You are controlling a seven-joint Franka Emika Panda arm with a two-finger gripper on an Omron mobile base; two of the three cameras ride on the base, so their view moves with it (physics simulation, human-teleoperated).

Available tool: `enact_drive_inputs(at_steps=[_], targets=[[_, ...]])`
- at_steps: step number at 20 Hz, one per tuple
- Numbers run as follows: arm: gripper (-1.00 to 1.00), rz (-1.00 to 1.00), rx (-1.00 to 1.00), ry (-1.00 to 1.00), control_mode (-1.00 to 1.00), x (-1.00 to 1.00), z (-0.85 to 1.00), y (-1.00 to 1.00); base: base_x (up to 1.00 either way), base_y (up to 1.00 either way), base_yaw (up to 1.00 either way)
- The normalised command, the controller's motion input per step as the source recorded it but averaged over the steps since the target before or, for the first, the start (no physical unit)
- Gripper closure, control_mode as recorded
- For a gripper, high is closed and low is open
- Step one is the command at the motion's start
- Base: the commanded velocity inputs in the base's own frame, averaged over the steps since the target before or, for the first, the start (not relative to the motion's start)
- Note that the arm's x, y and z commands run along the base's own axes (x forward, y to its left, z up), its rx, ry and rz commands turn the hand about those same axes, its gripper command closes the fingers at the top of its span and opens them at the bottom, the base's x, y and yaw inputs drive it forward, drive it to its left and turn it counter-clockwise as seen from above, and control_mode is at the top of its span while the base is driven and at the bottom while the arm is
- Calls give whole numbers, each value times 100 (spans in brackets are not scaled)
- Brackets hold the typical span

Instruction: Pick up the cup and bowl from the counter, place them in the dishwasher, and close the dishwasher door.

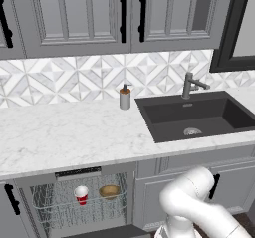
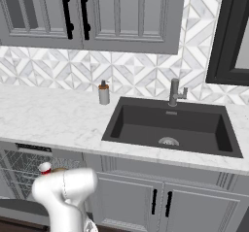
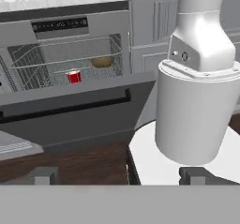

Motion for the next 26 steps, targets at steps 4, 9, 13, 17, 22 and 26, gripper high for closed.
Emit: enact_drive_inputs(at_steps=[4,9,13,17,22,26], targets=[[-100,-11,-1,-28,-100,60,-93,47,0,0,0],[-100,-5,-3,-14,-100,65,-77,42,0,0,0],[-100,0,-13,4,-100,83,-65,1,0,0,0],[-100,0,-9,0,-100,79,-54,0,0,0,0],[-100,1,-12,0,-100,80,-56,2,0,0,0],[-100,1,-16,-1,-100,83,-48,2,0,0,0]])
